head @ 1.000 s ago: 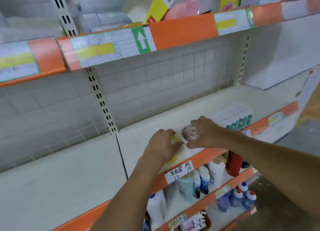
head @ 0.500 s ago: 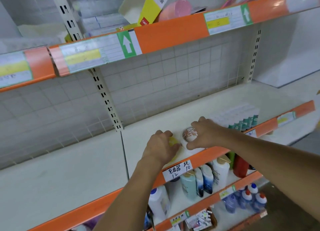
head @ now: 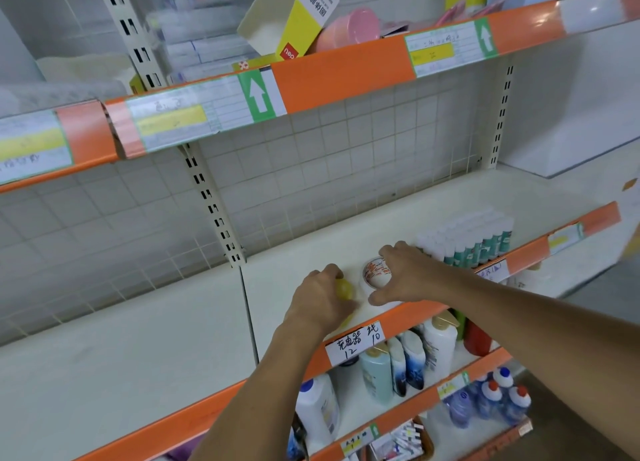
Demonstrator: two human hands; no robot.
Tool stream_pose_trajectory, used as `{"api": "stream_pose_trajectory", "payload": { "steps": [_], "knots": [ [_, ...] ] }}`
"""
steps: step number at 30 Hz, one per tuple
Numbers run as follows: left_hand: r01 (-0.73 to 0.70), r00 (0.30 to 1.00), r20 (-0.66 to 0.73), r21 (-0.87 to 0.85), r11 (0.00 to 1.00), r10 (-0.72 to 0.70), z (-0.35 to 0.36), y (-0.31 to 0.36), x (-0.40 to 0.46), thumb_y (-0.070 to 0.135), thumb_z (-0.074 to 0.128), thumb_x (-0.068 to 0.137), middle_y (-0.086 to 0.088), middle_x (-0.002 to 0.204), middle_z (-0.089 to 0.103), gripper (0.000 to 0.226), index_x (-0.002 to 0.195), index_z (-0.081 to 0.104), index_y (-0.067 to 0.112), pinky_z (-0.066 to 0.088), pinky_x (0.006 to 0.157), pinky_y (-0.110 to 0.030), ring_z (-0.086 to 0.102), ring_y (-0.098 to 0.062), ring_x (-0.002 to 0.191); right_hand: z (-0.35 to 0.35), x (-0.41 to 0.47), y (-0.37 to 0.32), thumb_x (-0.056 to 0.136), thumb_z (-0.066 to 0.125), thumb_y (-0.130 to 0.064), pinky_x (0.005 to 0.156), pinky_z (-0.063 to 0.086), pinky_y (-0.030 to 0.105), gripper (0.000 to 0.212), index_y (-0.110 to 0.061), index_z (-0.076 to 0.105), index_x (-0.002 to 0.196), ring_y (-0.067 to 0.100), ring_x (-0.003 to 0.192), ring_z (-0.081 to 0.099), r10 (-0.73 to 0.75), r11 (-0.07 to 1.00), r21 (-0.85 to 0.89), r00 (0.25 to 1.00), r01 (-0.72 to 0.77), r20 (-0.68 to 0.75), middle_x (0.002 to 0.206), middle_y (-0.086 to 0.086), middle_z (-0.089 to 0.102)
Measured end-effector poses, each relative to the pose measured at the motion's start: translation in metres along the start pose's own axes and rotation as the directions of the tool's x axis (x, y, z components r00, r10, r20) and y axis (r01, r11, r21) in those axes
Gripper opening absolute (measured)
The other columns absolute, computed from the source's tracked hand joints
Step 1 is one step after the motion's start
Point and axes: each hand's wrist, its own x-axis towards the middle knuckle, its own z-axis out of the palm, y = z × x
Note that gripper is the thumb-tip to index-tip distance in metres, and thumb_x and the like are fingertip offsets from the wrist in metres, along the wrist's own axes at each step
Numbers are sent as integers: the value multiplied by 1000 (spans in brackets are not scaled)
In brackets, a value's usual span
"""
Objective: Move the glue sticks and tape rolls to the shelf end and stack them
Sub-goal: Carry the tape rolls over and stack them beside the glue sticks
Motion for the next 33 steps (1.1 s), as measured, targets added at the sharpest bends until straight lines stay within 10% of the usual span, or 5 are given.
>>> {"api": "stream_pose_trajectory", "payload": {
  "steps": [33],
  "knots": [
    [25,997,77,-126,992,-16,1,-6,0,36,82,76,-2,134,47,76,139,41,26,45,88,-26,52,-19,115,7,-2,2,76,75,-54,100,42,38,97,-13,27,150,27,131,35,-43,999,8,999,43,-31,141,8,34]
  ]
}}
